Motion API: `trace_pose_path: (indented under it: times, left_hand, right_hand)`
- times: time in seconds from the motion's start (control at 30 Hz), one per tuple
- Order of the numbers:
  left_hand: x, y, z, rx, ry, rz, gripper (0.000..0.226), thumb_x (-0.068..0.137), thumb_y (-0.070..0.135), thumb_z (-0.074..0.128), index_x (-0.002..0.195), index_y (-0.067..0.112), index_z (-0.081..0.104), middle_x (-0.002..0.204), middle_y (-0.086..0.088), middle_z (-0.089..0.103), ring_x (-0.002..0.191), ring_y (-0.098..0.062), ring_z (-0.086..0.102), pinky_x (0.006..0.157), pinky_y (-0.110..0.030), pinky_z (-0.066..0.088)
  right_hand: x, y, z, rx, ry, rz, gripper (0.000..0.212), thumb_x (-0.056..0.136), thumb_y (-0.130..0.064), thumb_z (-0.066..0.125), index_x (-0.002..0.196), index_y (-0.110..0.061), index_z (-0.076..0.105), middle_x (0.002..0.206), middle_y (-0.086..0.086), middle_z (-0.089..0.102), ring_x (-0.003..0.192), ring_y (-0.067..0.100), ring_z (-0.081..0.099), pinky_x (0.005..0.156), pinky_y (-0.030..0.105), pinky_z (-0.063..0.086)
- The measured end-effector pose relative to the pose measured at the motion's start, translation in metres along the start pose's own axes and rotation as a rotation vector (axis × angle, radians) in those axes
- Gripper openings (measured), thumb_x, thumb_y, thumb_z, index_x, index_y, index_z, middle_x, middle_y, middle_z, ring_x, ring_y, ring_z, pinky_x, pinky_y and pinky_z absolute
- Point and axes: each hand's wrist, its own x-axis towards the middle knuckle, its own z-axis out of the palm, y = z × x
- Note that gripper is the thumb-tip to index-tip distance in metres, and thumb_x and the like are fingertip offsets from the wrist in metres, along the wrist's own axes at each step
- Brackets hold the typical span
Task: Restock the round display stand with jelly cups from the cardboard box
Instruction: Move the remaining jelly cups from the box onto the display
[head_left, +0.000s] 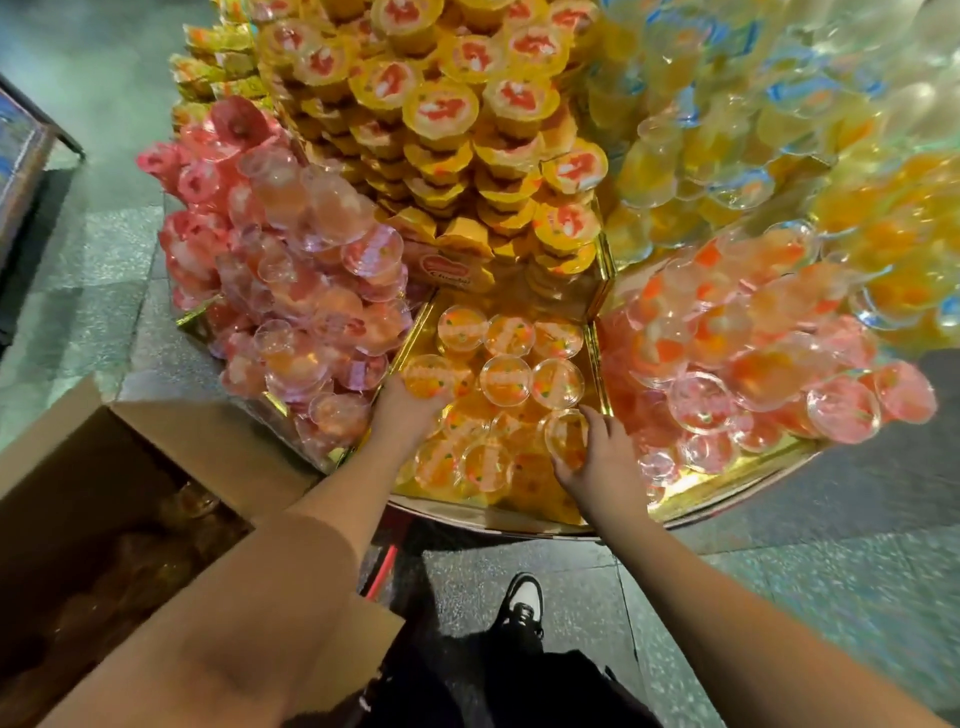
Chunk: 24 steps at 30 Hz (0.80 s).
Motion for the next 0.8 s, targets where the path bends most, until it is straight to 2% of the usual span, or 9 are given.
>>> trace_pose_path:
  times: [0.13, 0.27, 0.3, 0.47, 0.6, 0.8]
  left_hand:
    - [0.011, 0.004, 0.007, 0.049, -0.005, 0.006, 0.081, 0.077, 0.043, 0.081, 0.139, 0.008, 0.042, 0.135, -0.01, 0.055, 0.123, -0.031, 0.054, 0.101, -0.043, 0.046]
    - [0.019, 0.007, 0.015, 0.101, -0.034, 0.004, 0.075, 0.082, 0.038, 0.079, 0.14, 0.01, 0.042, 0.13, -0.001, 0.053, 0.12, -0.025, 0.053, 0.089, -0.032, 0.044]
    - [0.02, 0.008, 0.016, 0.114, -0.041, 0.004, 0.075, 0.083, 0.037, 0.079, 0.141, 0.01, 0.041, 0.127, 0.0, 0.052, 0.119, -0.025, 0.052, 0.089, -0.033, 0.045]
    - [0.029, 0.009, 0.019, 0.138, -0.1, 0.007, 0.089, 0.079, 0.042, 0.081, 0.148, 0.013, 0.033, 0.145, -0.008, 0.049, 0.13, -0.031, 0.05, 0.101, -0.046, 0.047]
    - [0.032, 0.009, 0.022, 0.172, -0.131, 0.03, 0.093, 0.082, 0.037, 0.079, 0.153, 0.012, 0.024, 0.151, -0.009, 0.042, 0.134, -0.03, 0.045, 0.102, -0.04, 0.042]
    - [0.032, 0.006, 0.025, 0.217, -0.164, 0.053, 0.092, 0.083, 0.035, 0.078, 0.153, 0.014, 0.022, 0.152, -0.01, 0.04, 0.133, -0.032, 0.046, 0.098, -0.039, 0.042]
  right_hand:
    - [0.008, 0.001, 0.006, -0.029, -0.014, 0.04, 0.081, 0.086, -0.034, 0.074, 0.152, -0.02, 0.029, 0.146, 0.008, 0.042, 0.128, 0.029, 0.045, 0.103, 0.041, 0.043]
    - [0.014, 0.002, 0.01, -0.038, -0.007, 0.047, 0.083, 0.084, -0.036, 0.076, 0.151, -0.02, 0.031, 0.149, 0.007, 0.042, 0.129, 0.031, 0.046, 0.104, 0.045, 0.042]
    - [0.015, 0.002, 0.012, -0.04, 0.001, 0.046, 0.083, 0.084, -0.036, 0.077, 0.151, -0.019, 0.032, 0.148, 0.007, 0.043, 0.129, 0.031, 0.047, 0.104, 0.045, 0.043]
    - [0.019, 0.008, 0.019, -0.077, 0.03, 0.021, 0.085, 0.08, -0.04, 0.079, 0.149, -0.013, 0.037, 0.145, 0.008, 0.046, 0.13, 0.03, 0.048, 0.107, 0.045, 0.041]
    - [0.017, 0.011, 0.027, -0.157, 0.085, 0.023, 0.082, 0.082, -0.05, 0.073, 0.148, -0.016, 0.039, 0.147, 0.004, 0.045, 0.135, 0.027, 0.041, 0.109, 0.047, 0.032]
    - [0.018, 0.013, 0.03, -0.246, 0.088, 0.037, 0.083, 0.084, -0.058, 0.067, 0.15, -0.018, 0.035, 0.15, 0.003, 0.042, 0.136, 0.028, 0.037, 0.108, 0.047, 0.029]
